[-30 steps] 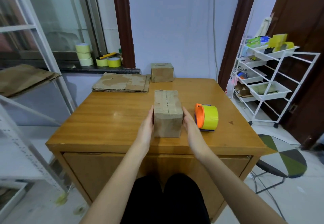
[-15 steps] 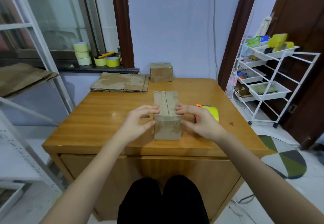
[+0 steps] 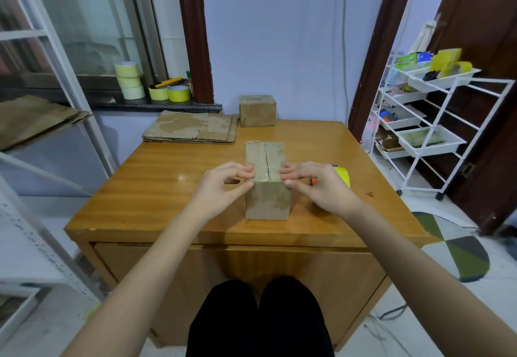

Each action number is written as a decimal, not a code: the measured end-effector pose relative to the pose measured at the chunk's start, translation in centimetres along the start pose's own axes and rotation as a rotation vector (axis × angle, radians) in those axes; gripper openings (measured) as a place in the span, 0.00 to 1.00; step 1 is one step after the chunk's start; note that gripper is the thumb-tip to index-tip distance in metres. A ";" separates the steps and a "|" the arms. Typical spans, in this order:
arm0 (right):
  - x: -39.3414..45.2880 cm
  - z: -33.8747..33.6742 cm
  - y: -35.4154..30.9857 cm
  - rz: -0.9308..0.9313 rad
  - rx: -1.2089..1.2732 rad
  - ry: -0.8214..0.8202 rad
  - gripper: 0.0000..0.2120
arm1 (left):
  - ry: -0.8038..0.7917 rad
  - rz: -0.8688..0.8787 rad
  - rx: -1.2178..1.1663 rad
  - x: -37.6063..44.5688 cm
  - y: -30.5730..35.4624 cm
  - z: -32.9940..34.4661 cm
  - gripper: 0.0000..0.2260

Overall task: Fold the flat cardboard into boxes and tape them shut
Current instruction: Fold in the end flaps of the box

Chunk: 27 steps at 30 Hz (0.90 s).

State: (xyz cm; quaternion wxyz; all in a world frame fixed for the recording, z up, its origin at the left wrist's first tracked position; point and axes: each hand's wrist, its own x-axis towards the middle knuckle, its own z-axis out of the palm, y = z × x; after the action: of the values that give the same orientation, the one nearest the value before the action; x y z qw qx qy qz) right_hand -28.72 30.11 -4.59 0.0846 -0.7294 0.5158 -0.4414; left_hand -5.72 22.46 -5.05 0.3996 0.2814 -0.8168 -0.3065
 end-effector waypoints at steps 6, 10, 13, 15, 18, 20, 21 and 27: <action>-0.1 0.2 -0.3 -0.083 -0.134 0.032 0.06 | 0.024 0.006 0.035 -0.3 -0.2 0.4 0.08; -0.4 0.4 0.3 -0.203 -0.278 0.000 0.09 | 0.019 0.032 0.051 -0.3 -0.3 0.4 0.09; -0.5 0.3 0.9 -0.206 -0.298 -0.058 0.12 | -0.013 0.067 0.101 -0.3 -0.5 0.2 0.12; -1.0 0.1 1.0 -0.180 -0.299 -0.139 0.18 | -0.053 0.068 0.151 -0.5 -0.5 0.0 0.14; -1.4 0.1 0.3 -0.041 -0.151 -0.136 0.21 | -0.095 0.067 0.157 -0.6 -0.1 -0.3 0.13; -0.8 0.2 -0.6 0.107 -0.008 -0.057 0.19 | -0.062 0.013 0.124 -0.5 0.7 -0.3 0.08; -0.3 0.2 -0.8 0.165 0.036 -0.025 0.17 | -0.044 -0.029 0.122 -0.3 1.2 -0.2 0.09; -0.1 0.4 -0.3 0.055 -0.041 0.011 0.02 | 0.005 -0.049 0.265 0.6 2.1 0.5 0.09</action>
State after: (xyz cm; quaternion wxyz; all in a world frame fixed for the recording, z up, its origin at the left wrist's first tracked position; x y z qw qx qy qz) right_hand -28.25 30.19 -4.69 0.0790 -0.7139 0.5451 -0.4323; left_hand -6.87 23.53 -3.52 0.3533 0.3521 -0.8421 -0.2051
